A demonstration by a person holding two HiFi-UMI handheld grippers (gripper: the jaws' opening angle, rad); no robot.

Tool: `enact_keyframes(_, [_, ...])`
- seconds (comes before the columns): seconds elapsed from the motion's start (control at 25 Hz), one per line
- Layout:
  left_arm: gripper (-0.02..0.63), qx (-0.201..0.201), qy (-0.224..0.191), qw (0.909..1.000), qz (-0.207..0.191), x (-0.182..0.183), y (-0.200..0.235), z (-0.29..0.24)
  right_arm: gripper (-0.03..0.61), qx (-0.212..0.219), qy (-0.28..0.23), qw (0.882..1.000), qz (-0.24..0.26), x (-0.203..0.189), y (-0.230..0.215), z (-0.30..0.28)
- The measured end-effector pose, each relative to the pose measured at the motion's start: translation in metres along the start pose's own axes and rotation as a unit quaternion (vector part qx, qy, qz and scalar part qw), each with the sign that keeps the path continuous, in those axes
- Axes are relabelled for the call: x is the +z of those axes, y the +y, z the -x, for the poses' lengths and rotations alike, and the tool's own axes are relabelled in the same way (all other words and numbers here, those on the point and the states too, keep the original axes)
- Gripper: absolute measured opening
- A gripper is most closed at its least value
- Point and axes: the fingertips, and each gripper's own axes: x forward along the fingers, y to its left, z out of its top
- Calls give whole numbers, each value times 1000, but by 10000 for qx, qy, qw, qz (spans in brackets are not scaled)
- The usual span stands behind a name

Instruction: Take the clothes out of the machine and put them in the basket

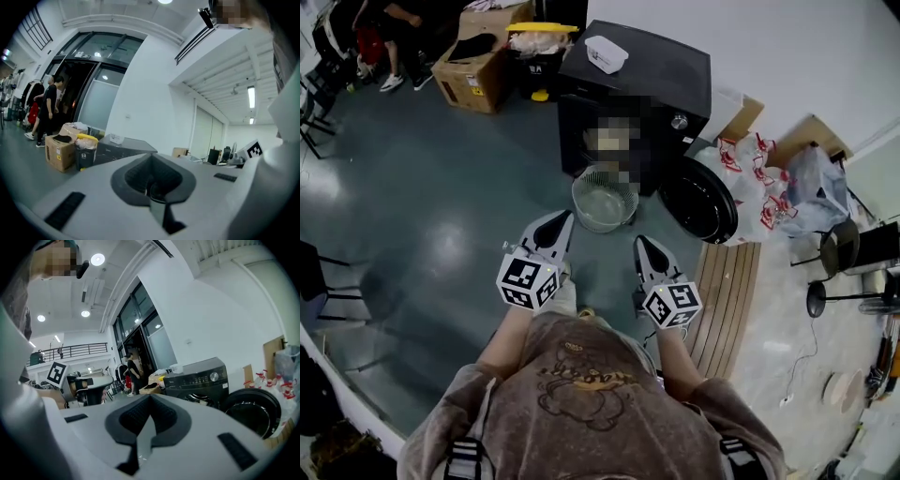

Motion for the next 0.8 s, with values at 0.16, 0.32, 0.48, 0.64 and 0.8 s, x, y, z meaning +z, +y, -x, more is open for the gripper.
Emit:
enact_keyframes(0.16, [6,-125,43,9999,-34,4,20,-39,-5,-85,27,10000,-22,6,-19,-31])
enact_keyframes(0.32, [6,-337,72,9994,-104,11,48,-88,-5,-237,-31,9997,-44,17,-46,-75])
enact_keyframes(0.48, [6,-439,135,9988,-184,24,85,-144,-5,-282,-15,9996,-67,34,-74,-130])
enact_keyframes(0.64, [6,-511,244,9982,-179,21,117,-197,-5,-338,43,9993,-133,40,-103,-182])
enact_keyframes(0.8, [6,-754,313,9965,-174,15,142,-245,-5,-328,110,9993,-140,40,-129,-235])
